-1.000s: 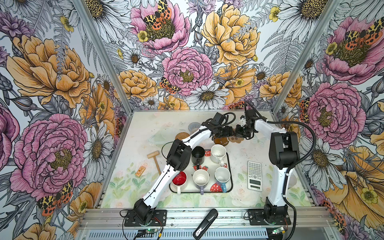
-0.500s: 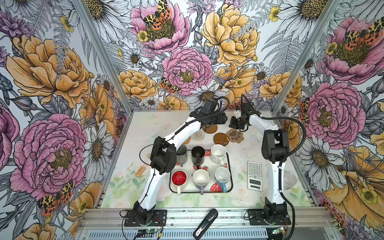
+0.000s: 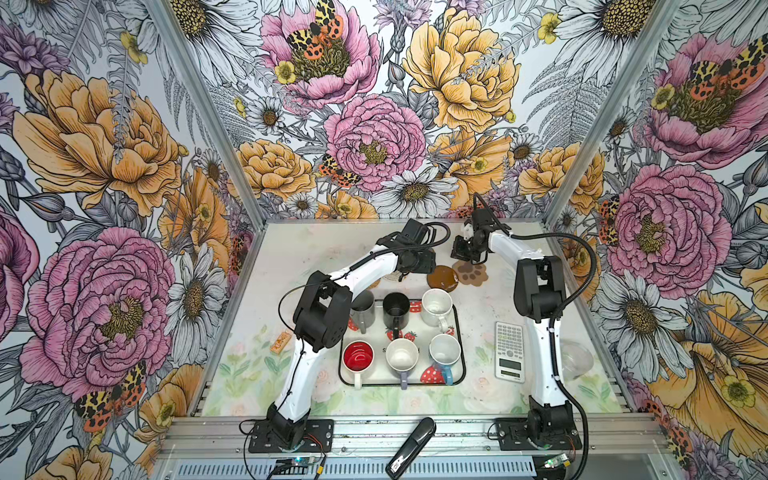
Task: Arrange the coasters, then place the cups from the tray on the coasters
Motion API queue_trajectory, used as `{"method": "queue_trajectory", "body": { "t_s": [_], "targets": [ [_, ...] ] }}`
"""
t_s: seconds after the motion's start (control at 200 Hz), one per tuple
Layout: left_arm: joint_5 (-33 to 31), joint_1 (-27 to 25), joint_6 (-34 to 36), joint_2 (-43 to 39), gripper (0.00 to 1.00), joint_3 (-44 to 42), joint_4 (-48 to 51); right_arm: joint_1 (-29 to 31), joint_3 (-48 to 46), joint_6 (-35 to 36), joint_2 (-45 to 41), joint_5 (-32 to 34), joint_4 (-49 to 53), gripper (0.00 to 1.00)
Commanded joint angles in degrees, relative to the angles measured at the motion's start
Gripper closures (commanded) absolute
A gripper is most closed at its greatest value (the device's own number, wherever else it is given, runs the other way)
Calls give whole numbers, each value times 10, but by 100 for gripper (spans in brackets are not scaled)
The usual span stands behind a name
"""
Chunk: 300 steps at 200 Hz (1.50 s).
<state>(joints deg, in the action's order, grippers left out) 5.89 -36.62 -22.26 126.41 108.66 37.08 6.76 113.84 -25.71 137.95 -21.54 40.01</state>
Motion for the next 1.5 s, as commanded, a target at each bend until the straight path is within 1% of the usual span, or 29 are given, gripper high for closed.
{"method": "queue_trajectory", "body": {
  "t_s": [0.0,0.17,0.475,0.731,0.826,1.016,1.116,1.211,1.266,1.401,1.496],
  "targets": [
    [-8,-6,12,-17,29,-2,-6,-3,-19,-3,-6,16,1,93],
    [-6,-11,12,-13,29,-5,-6,-10,-38,-4,-10,21,2,95],
    [5,-22,9,6,30,1,-6,-29,-94,12,-50,44,3,95],
    [11,-25,7,19,30,8,-6,-37,-128,20,-73,42,3,96],
    [13,-26,8,23,30,8,-6,-39,-131,20,-80,28,2,96],
    [-1,-24,7,26,31,8,-6,-52,-97,14,-117,-22,-1,96],
    [0,-23,10,26,30,12,-7,-62,-91,14,-147,-27,-1,96],
    [3,-21,15,32,31,16,-7,-78,-104,17,-177,-27,-1,95],
    [4,-19,17,38,31,19,-7,-89,-117,21,-192,-23,0,95],
    [3,-10,26,49,30,22,-7,-127,-170,34,-223,-9,0,89],
    [12,-1,30,61,30,31,-7,-151,-209,42,-238,-2,0,81]
  ]
}}
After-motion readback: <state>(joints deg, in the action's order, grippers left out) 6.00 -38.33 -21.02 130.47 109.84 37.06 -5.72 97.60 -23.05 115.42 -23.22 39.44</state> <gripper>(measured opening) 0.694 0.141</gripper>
